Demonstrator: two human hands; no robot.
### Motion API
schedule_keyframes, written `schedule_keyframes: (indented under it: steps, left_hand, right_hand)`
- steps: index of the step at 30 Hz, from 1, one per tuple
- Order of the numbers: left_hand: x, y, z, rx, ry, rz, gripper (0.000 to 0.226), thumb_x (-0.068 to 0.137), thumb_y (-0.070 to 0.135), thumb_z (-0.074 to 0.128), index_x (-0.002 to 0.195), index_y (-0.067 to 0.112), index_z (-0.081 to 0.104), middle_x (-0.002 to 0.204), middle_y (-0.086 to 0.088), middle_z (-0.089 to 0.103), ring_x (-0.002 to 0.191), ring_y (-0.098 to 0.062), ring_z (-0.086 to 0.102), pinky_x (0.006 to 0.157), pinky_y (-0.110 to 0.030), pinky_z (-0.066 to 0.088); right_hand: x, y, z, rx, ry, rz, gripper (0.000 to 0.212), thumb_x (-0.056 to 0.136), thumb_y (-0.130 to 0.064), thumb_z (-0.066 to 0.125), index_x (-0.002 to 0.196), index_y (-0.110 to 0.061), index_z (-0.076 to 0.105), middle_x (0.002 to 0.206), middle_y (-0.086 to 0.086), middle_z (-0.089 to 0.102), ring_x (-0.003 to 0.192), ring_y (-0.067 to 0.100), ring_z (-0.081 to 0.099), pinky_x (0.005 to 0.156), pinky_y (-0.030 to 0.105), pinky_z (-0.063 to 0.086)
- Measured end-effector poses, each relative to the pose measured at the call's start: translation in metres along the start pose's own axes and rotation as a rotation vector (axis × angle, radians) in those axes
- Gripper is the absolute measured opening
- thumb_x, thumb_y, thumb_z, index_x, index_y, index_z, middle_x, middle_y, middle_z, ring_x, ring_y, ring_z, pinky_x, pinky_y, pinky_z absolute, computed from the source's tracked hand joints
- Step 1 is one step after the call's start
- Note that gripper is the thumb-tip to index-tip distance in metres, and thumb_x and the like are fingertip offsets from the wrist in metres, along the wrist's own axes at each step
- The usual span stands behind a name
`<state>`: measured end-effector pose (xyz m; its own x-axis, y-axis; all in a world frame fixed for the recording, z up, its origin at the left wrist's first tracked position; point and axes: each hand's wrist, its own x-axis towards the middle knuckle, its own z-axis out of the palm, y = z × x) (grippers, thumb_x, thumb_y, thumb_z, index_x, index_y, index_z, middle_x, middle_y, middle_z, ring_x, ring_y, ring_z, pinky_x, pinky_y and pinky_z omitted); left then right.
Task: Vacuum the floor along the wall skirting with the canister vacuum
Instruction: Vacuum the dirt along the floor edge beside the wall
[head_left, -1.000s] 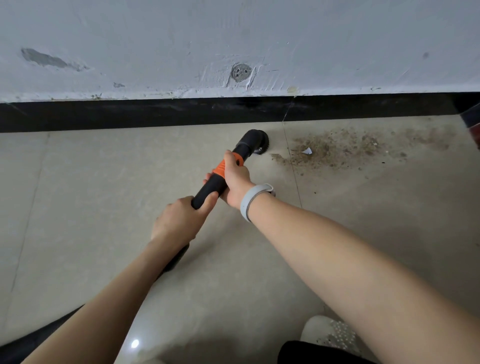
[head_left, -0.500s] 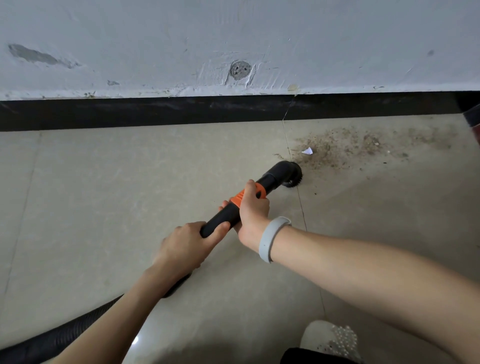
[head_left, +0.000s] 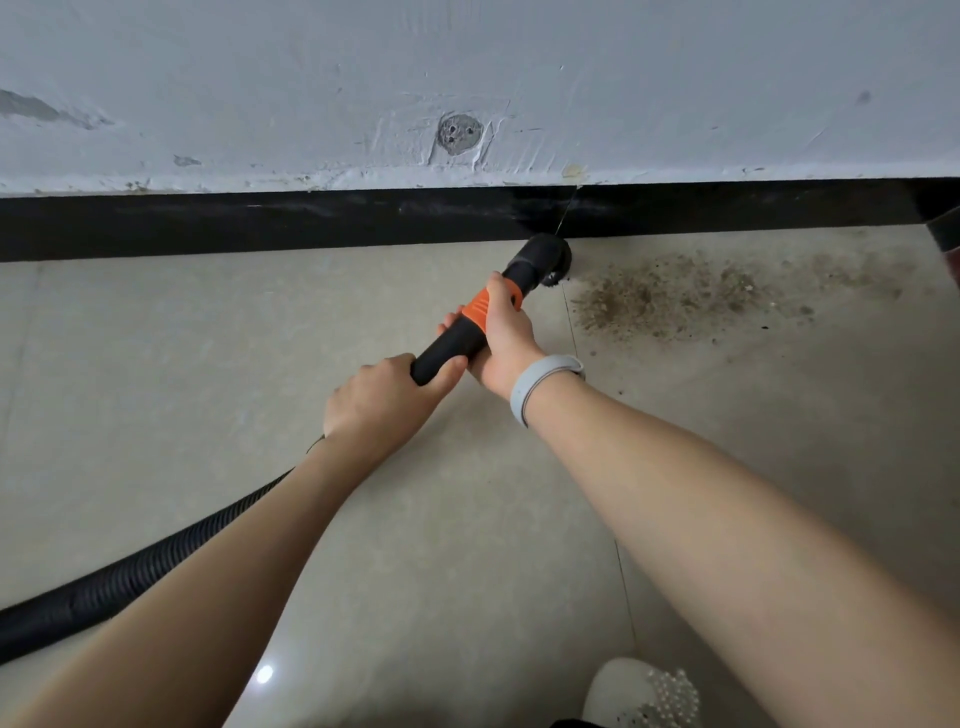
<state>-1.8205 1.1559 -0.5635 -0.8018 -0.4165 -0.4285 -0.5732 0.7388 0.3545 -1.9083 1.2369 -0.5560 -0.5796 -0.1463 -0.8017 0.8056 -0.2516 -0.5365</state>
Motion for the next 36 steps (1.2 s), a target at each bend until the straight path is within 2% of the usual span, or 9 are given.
schedule_keyframes:
  steps: [3,6,9,14,18,23,25,30,36]
  left_hand:
    - [-0.008,-0.006,0.001,-0.032,-0.018,0.009,0.054,0.084,0.07,0.032,0.075,0.021,0.053,0.068,0.0,0.06,0.067,-0.021,0.059,0.061,-0.03,0.04]
    - [-0.03,-0.026,0.006,-0.107,-0.071,0.002,0.055,0.082,0.071,0.035,0.074,0.021,0.056,0.066,-0.001,0.065,0.065,-0.021,0.064,0.065,-0.031,0.05]
    - [-0.053,-0.046,0.011,-0.183,-0.112,-0.015,0.053,0.084,0.066,0.04,0.072,0.017,0.056,0.059,-0.001,0.065,0.058,-0.02,0.064,0.064,-0.031,0.05]
    - [-0.072,-0.061,0.016,-0.331,-0.11,-0.046,0.049,0.087,0.058,0.045,0.065,0.014,0.052,0.048,0.002,0.06,0.039,-0.01,0.057,0.055,-0.026,0.047]
    - [-0.072,-0.06,0.014,-0.347,-0.194,-0.002,0.049,0.084,0.062,0.041,0.065,0.018,0.051,0.05,0.003,0.06,0.043,-0.01,0.057,0.054,-0.025,0.046]
    - [-0.084,-0.052,0.021,-0.148,-0.325,0.117,0.054,0.086,0.066,0.038,0.078,0.016,0.056,0.062,0.002,0.063,0.053,-0.013,0.058,0.061,-0.027,0.045]
    - [-0.089,-0.052,0.023,-0.118,-0.359,0.137,0.054,0.086,0.068,0.038,0.077,0.017,0.055,0.064,0.002,0.062,0.059,-0.015,0.06,0.063,-0.027,0.045]
    - [-0.067,-0.031,0.017,0.025,-0.23,0.194,0.053,0.082,0.075,0.033,0.07,0.025,0.046,0.068,0.006,0.055,0.074,-0.021,0.057,0.069,-0.031,0.042]
    - [-0.058,-0.034,0.012,0.029,-0.126,0.183,0.054,0.084,0.073,0.032,0.076,0.023,0.049,0.069,0.005,0.054,0.074,-0.022,0.056,0.065,-0.031,0.037]
  right_hand:
    - [-0.008,0.006,-0.003,0.008,0.017,0.005,0.041,0.095,-0.039,0.051,0.12,-0.007,0.044,0.082,0.012,0.055,0.066,0.02,0.06,0.062,0.034,0.056]
    - [-0.023,0.029,-0.005,0.007,0.089,-0.008,0.034,0.096,-0.035,0.049,0.111,-0.005,0.047,0.072,0.01,0.054,0.056,0.02,0.058,0.059,0.034,0.057]
    - [-0.039,0.052,-0.004,-0.027,0.137,-0.025,0.024,0.097,-0.031,0.047,0.099,-0.007,0.044,0.073,0.012,0.052,0.052,0.02,0.056,0.058,0.034,0.056]
    - [-0.049,0.07,0.002,-0.099,0.158,-0.052,0.031,0.096,-0.032,0.046,0.119,-0.011,0.038,0.077,0.011,0.051,0.052,0.019,0.056,0.053,0.029,0.055]
    - [-0.052,0.072,-0.004,-0.117,0.228,-0.044,0.034,0.097,-0.035,0.047,0.119,-0.011,0.038,0.083,0.012,0.057,0.057,0.02,0.06,0.051,0.027,0.054]
    - [-0.065,0.085,-0.035,0.067,0.364,-0.073,0.029,0.096,-0.031,0.049,0.101,-0.003,0.047,0.064,0.009,0.052,0.049,0.02,0.056,0.05,0.029,0.053]
    - [-0.07,0.089,-0.043,0.105,0.38,-0.055,0.03,0.096,-0.032,0.05,0.107,-0.004,0.047,0.066,0.009,0.052,0.049,0.02,0.057,0.05,0.029,0.054]
    - [-0.06,0.066,-0.044,0.231,0.279,-0.069,0.032,0.094,-0.036,0.054,0.107,-0.008,0.044,0.068,0.008,0.05,0.052,0.019,0.054,0.052,0.03,0.052]
    - [-0.049,0.06,-0.028,0.224,0.162,-0.064,0.029,0.093,-0.035,0.055,0.093,-0.009,0.045,0.063,0.006,0.049,0.046,0.017,0.052,0.05,0.027,0.051]
